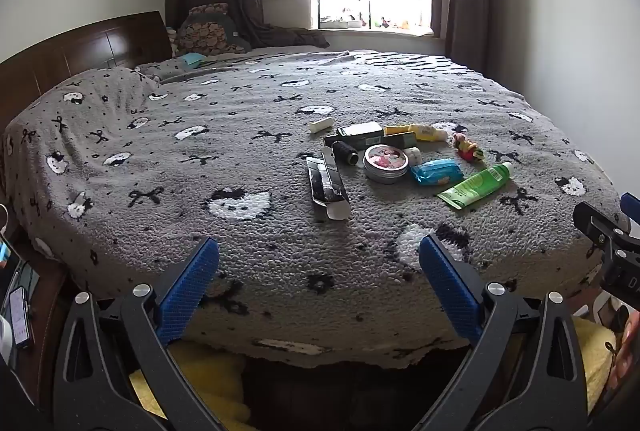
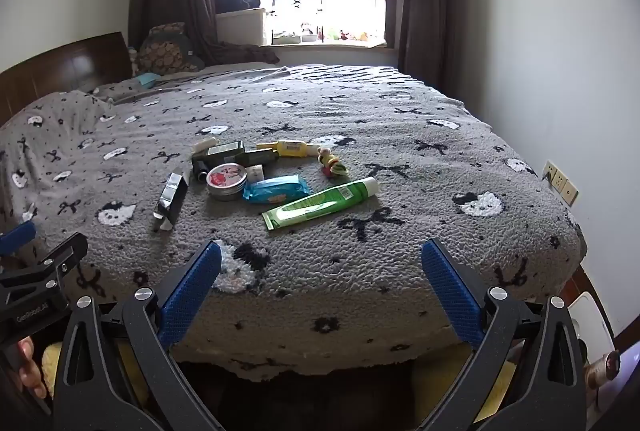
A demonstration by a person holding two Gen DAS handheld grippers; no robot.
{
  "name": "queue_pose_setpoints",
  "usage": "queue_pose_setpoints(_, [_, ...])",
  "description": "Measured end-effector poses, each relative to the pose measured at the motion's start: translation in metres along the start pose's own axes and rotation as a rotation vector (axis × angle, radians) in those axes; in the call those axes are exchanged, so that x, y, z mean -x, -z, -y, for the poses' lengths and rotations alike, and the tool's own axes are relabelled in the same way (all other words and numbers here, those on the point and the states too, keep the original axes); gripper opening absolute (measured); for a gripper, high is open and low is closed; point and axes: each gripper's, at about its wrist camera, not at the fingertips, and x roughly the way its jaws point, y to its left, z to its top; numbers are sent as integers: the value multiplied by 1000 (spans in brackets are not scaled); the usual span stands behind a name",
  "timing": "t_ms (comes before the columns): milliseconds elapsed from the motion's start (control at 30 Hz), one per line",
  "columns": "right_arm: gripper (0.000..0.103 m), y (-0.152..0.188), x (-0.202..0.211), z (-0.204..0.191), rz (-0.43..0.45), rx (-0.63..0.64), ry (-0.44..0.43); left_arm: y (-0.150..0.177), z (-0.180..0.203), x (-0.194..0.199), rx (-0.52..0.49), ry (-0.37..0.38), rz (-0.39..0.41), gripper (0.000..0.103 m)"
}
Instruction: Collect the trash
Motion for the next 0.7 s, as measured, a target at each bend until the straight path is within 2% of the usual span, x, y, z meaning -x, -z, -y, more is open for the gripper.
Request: queue_pose_setpoints(700, [100,0,-2,-1,1,10,1,-2,-1,3,2,-13,10,95])
